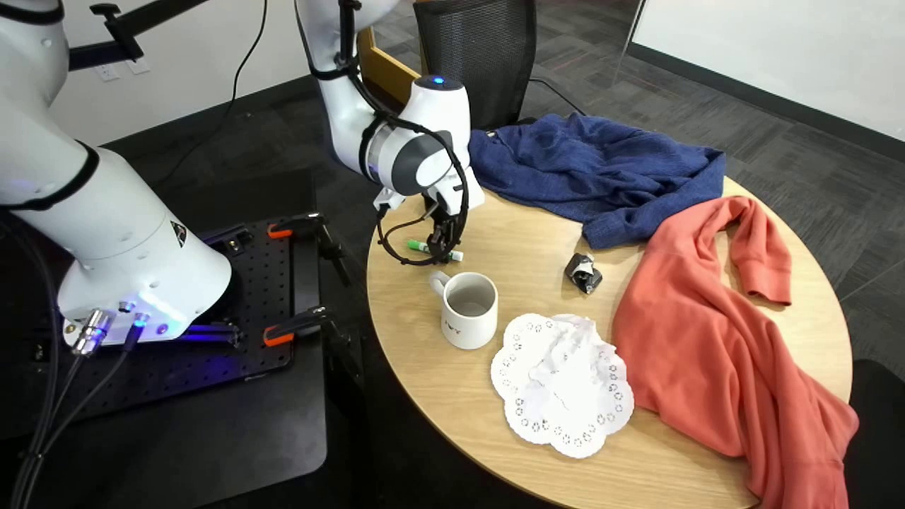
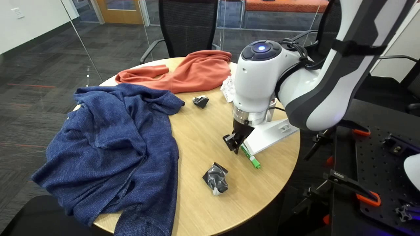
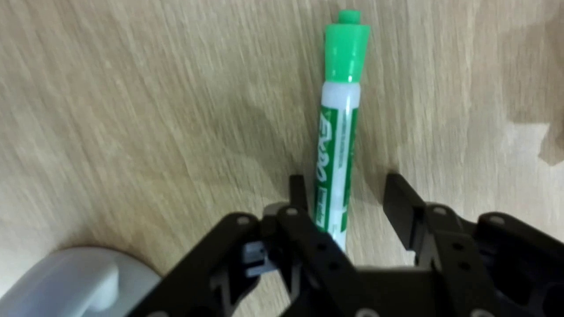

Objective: Put the green marker inside the white mug

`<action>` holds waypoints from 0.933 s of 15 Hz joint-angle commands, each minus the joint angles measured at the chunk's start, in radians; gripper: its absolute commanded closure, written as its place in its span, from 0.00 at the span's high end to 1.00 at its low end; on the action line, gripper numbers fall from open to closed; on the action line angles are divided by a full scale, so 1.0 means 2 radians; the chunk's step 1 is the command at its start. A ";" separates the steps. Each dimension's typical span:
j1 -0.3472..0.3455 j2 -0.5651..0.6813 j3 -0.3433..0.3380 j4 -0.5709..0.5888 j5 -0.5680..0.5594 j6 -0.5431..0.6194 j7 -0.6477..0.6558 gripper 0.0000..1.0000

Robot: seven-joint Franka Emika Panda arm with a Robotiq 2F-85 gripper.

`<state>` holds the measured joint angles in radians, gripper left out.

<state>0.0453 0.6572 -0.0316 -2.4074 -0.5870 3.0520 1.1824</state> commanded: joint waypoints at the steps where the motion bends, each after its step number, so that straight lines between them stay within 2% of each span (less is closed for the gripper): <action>1: 0.015 0.001 -0.013 0.001 -0.003 0.013 0.010 0.19; 3: 0.019 -0.012 -0.012 -0.006 -0.002 0.009 0.012 0.04; 4: 0.021 -0.018 -0.014 -0.011 -0.002 0.007 0.013 0.00; 5: 0.023 -0.029 -0.015 -0.016 0.000 0.000 0.015 0.04; 9: 0.041 -0.083 -0.037 -0.040 -0.001 -0.009 0.024 0.05; 14: 0.075 -0.168 -0.087 -0.064 -0.008 -0.035 0.051 0.05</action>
<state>0.1416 0.4589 -0.1433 -2.4719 -0.5866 3.0388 1.2300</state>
